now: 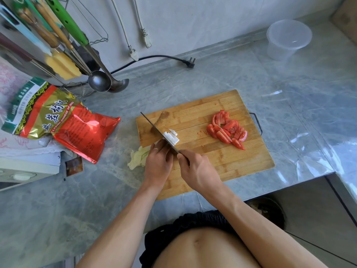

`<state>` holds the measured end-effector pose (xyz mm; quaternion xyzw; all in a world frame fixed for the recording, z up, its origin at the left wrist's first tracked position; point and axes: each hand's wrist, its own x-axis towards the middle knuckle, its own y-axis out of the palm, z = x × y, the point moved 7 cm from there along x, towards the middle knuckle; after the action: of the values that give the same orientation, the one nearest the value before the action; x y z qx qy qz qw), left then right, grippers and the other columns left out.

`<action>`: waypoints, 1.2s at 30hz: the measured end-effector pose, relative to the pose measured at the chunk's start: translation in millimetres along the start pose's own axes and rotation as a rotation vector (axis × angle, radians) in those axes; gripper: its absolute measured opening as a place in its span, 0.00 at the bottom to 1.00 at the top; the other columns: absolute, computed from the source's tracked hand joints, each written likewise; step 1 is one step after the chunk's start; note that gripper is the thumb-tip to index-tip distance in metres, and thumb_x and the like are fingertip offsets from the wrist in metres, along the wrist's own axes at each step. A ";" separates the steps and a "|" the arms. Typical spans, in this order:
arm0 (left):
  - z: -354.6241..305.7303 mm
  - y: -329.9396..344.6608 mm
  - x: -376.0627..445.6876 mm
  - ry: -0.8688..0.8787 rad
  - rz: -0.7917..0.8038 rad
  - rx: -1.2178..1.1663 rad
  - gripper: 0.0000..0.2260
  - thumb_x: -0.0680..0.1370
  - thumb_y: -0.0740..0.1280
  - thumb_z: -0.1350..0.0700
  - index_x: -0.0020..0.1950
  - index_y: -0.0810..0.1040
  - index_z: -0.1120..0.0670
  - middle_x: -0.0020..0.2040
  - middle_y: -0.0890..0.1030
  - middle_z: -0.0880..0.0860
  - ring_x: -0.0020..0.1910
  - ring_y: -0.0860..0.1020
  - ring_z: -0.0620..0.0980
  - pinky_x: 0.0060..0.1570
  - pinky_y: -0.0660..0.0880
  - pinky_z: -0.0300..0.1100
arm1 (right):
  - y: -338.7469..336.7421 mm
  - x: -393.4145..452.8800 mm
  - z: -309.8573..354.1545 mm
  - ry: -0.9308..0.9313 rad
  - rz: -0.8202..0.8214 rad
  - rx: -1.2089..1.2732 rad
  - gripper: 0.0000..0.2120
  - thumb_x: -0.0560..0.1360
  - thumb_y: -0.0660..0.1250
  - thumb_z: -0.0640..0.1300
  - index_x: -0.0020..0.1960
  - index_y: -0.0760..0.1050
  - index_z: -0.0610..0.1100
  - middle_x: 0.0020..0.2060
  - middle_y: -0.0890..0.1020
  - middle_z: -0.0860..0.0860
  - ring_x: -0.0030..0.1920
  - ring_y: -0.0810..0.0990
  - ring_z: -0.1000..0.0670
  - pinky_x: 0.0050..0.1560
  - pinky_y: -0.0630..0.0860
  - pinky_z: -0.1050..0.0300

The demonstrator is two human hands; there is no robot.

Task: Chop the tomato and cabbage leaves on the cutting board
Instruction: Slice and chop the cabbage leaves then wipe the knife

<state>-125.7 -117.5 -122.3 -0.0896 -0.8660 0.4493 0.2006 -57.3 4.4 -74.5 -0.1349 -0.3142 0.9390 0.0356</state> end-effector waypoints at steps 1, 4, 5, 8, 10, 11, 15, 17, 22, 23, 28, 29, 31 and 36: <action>-0.2 -0.1 0.3 0.008 0.007 0.005 0.10 0.75 0.69 0.65 0.54 0.83 0.58 0.57 0.83 0.52 0.60 0.76 0.49 0.57 0.76 0.57 | 1.0 0.1 0.4 -0.001 -0.008 0.001 0.13 0.82 0.56 0.49 0.39 0.68 0.48 0.27 0.71 0.49 0.28 0.68 0.44 0.27 0.60 0.55; 0.1 -0.5 -0.2 0.013 0.017 0.006 0.10 0.76 0.68 0.65 0.55 0.83 0.57 0.58 0.83 0.52 0.60 0.76 0.49 0.58 0.76 0.55 | -1.1 5.1 4.2 -0.025 -0.026 0.033 0.14 0.83 0.56 0.48 0.39 0.69 0.47 0.25 0.70 0.51 0.25 0.66 0.47 0.27 0.59 0.56; 0.8 -0.8 -0.4 -0.003 0.020 -0.001 0.10 0.75 0.68 0.66 0.55 0.83 0.57 0.58 0.82 0.52 0.61 0.76 0.48 0.59 0.76 0.55 | -2.6 7.7 4.2 -0.025 -0.029 0.052 0.15 0.83 0.56 0.48 0.39 0.69 0.47 0.25 0.70 0.52 0.25 0.66 0.48 0.27 0.60 0.56; 2.8 -4.9 -0.4 -0.053 0.024 -0.022 0.11 0.75 0.70 0.66 0.55 0.83 0.57 0.59 0.82 0.52 0.60 0.77 0.50 0.58 0.77 0.56 | -8.1 12.1 2.5 -0.021 -0.037 0.117 0.16 0.83 0.57 0.46 0.38 0.70 0.46 0.24 0.69 0.53 0.24 0.65 0.50 0.26 0.63 0.55; 1.3 -7.1 0.1 -0.045 0.028 -0.017 0.10 0.74 0.71 0.66 0.53 0.84 0.57 0.58 0.83 0.54 0.59 0.80 0.53 0.56 0.79 0.56 | -12.1 9.0 1.9 -0.037 -0.044 0.131 0.17 0.83 0.57 0.46 0.35 0.68 0.48 0.23 0.67 0.54 0.24 0.63 0.51 0.27 0.63 0.52; -0.2 -7.8 0.3 -0.032 0.028 -0.007 0.09 0.74 0.71 0.66 0.53 0.84 0.58 0.58 0.83 0.54 0.58 0.80 0.54 0.55 0.79 0.56 | -13.9 5.7 2.2 -0.046 -0.044 0.133 0.18 0.83 0.57 0.46 0.34 0.66 0.50 0.23 0.66 0.54 0.24 0.62 0.51 0.26 0.63 0.52; -1.0 -7.5 0.1 -0.022 0.018 -0.004 0.11 0.73 0.71 0.68 0.54 0.84 0.59 0.58 0.82 0.56 0.57 0.81 0.56 0.54 0.79 0.57 | -14.0 -7.8 4.4 -0.081 -0.037 0.125 0.20 0.83 0.58 0.45 0.32 0.62 0.53 0.23 0.65 0.54 0.24 0.60 0.52 0.26 0.61 0.51; -2.1 -9.0 -0.4 -0.018 0.015 -0.012 0.12 0.73 0.71 0.68 0.54 0.84 0.59 0.57 0.83 0.56 0.55 0.82 0.56 0.53 0.80 0.56 | -11.3 -10.6 4.1 -0.079 -0.039 0.102 0.20 0.82 0.58 0.46 0.32 0.61 0.54 0.23 0.65 0.54 0.24 0.61 0.51 0.26 0.61 0.51; -4.8 -13.6 0.2 -0.021 0.005 -0.031 0.13 0.71 0.72 0.69 0.54 0.84 0.59 0.55 0.83 0.55 0.52 0.83 0.56 0.50 0.81 0.50 | -10.9 -8.9 3.8 -0.062 -0.021 0.090 0.21 0.83 0.58 0.46 0.31 0.61 0.52 0.23 0.65 0.54 0.25 0.62 0.50 0.28 0.62 0.52; -4.5 -13.5 -0.2 -0.024 0.006 -0.034 0.13 0.71 0.72 0.69 0.54 0.84 0.59 0.55 0.83 0.55 0.53 0.82 0.55 0.52 0.80 0.49 | -10.6 -9.1 4.6 -0.062 -0.016 0.091 0.21 0.83 0.59 0.46 0.31 0.61 0.52 0.23 0.65 0.54 0.25 0.62 0.50 0.28 0.61 0.52; -1.5 -11.1 -0.3 -0.030 0.020 -0.044 0.10 0.72 0.71 0.69 0.52 0.84 0.59 0.54 0.84 0.55 0.55 0.81 0.53 0.49 0.80 0.47 | -5.2 -5.9 5.2 -0.058 0.002 0.042 0.20 0.82 0.58 0.47 0.32 0.61 0.55 0.24 0.67 0.54 0.26 0.65 0.48 0.29 0.63 0.53; -1.0 -10.5 0.1 -0.029 0.020 -0.042 0.10 0.72 0.71 0.69 0.50 0.84 0.59 0.53 0.84 0.56 0.54 0.81 0.53 0.48 0.80 0.47 | -3.3 -4.9 3.9 -0.051 0.005 0.030 0.19 0.82 0.58 0.48 0.32 0.62 0.54 0.25 0.67 0.54 0.26 0.66 0.48 0.29 0.63 0.54; 0.2 -8.6 -0.7 -0.027 0.030 -0.037 0.10 0.71 0.71 0.69 0.50 0.84 0.59 0.52 0.84 0.56 0.54 0.81 0.53 0.48 0.80 0.49 | 0.2 -4.2 1.8 -0.038 0.005 0.008 0.16 0.82 0.57 0.49 0.35 0.65 0.53 0.25 0.69 0.54 0.27 0.67 0.47 0.30 0.63 0.56; 0.4 -9.4 -2.0 -0.014 0.060 -0.005 0.13 0.73 0.70 0.67 0.55 0.83 0.57 0.58 0.82 0.53 0.59 0.79 0.52 0.56 0.79 0.52 | -1.0 0.3 3.0 -0.034 -0.032 0.058 0.16 0.83 0.56 0.48 0.37 0.67 0.51 0.24 0.69 0.53 0.25 0.66 0.50 0.28 0.62 0.55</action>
<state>-123.8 -123.9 -115.4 -0.1130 -0.8654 0.4536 0.1804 -58.4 3.6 -71.6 -0.1130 -0.2896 0.9492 0.0493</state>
